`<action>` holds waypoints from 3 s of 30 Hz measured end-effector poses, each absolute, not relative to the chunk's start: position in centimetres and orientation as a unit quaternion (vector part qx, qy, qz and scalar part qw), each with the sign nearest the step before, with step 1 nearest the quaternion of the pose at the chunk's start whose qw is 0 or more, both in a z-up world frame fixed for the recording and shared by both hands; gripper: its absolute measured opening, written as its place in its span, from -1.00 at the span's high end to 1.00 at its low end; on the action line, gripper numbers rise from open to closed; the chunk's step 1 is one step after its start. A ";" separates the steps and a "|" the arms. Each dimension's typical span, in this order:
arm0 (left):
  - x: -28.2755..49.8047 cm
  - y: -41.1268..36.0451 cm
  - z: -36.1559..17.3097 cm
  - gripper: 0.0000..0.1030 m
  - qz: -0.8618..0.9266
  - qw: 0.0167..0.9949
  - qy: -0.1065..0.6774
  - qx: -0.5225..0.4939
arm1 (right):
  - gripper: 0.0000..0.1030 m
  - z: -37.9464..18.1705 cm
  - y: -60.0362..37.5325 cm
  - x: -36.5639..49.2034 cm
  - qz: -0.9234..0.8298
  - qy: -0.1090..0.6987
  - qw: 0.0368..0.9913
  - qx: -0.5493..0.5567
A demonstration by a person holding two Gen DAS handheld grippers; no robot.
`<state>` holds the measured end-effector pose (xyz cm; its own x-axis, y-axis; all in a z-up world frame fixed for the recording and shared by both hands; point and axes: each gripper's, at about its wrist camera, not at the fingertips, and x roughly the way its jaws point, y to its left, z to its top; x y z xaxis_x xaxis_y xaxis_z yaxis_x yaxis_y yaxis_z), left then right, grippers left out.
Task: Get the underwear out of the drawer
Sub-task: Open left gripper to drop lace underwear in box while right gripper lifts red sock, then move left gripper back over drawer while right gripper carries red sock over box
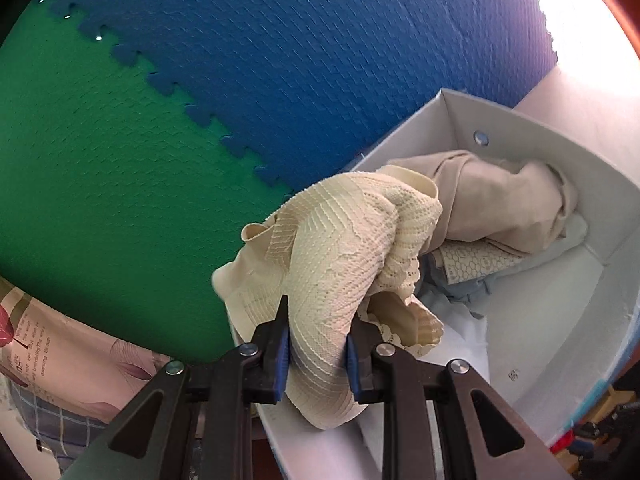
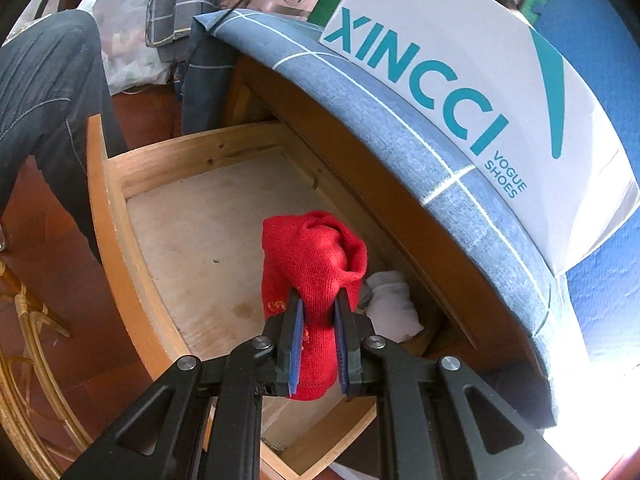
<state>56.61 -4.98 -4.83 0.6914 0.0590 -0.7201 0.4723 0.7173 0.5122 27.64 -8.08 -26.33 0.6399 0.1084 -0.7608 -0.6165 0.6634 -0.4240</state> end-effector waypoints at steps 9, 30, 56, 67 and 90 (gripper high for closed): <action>57.8 -6.0 -6.3 0.45 -0.095 0.848 0.378 0.359 | 0.76 -25.8 -9.0 27.7 0.214 0.366 0.841 -0.337; 55.7 -5.8 -5.4 -0.12 -0.083 0.871 0.337 0.348 | 0.75 -26.1 -8.6 27.8 0.216 0.371 0.831 -0.353; 48.2 4.5 -1.8 -0.39 0.012 0.922 0.261 0.285 | 0.74 -26.6 -8.3 28.0 0.215 0.375 0.826 -0.363; 46.5 12.3 -4.4 -0.39 0.046 0.924 0.302 0.232 | 0.74 -26.3 -8.2 28.5 0.209 0.379 0.825 -0.364; 36.8 13.3 -17.0 -0.39 0.002 0.903 0.406 0.141 | 0.74 -12.8 -12.0 27.0 0.139 0.319 0.889 -0.298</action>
